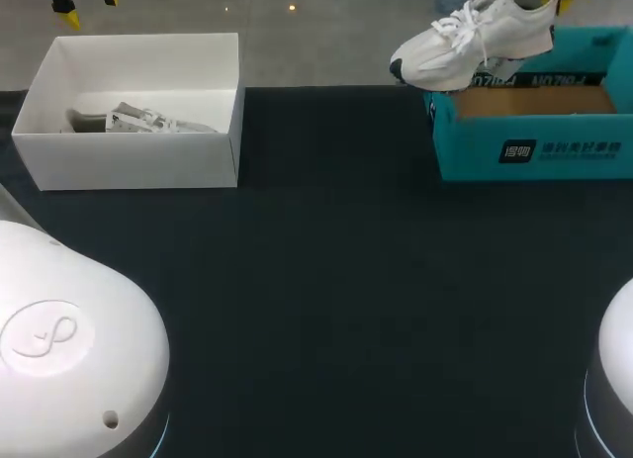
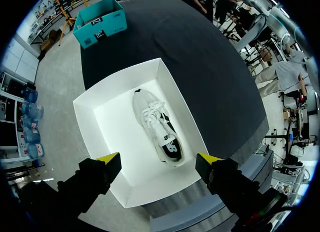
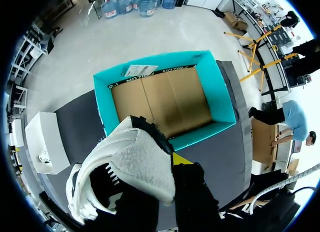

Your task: Take the shoe out of the shoebox, open the shoe tongue, remove and reinsert the insole, then place the shoe into the shoebox

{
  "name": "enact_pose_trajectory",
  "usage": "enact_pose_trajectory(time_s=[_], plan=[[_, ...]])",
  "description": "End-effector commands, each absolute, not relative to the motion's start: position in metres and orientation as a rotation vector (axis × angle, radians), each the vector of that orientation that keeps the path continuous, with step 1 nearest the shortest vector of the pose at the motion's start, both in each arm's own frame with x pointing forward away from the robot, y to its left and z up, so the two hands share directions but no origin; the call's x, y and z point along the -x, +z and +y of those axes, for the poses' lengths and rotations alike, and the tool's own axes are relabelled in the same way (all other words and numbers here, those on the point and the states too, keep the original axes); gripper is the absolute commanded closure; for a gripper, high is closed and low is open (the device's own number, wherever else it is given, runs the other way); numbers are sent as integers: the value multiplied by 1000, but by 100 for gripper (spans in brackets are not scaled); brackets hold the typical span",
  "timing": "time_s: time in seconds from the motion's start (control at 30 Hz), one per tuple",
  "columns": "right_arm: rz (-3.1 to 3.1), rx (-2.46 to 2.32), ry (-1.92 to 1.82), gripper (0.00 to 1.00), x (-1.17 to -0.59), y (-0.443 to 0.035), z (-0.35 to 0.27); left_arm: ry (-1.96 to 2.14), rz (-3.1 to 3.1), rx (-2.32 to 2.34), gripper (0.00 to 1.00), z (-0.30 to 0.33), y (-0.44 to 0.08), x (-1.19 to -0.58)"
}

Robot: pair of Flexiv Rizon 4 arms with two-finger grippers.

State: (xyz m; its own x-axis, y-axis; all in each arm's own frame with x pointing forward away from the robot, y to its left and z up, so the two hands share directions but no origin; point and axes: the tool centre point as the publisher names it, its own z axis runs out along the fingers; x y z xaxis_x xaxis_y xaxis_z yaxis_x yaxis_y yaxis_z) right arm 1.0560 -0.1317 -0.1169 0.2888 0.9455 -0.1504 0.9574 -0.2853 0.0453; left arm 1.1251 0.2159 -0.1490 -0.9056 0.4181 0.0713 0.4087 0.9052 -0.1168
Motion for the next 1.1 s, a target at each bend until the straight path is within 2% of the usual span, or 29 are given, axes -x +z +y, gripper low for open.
enact_pose_trajectory(time_s=[0.03,0.57,1.1], plan=[[1764,-2308,1,100,-1028,-116,-111,151,-2972,648,0,216,-149,-1126],[1745,-2311,10,100,-959,-114,-44,151,-2972,648,0,216,-149,-1126],[1729,-2371,47,100,-917,-131,-12,151,-2972,648,0,216,-149,-1126]])
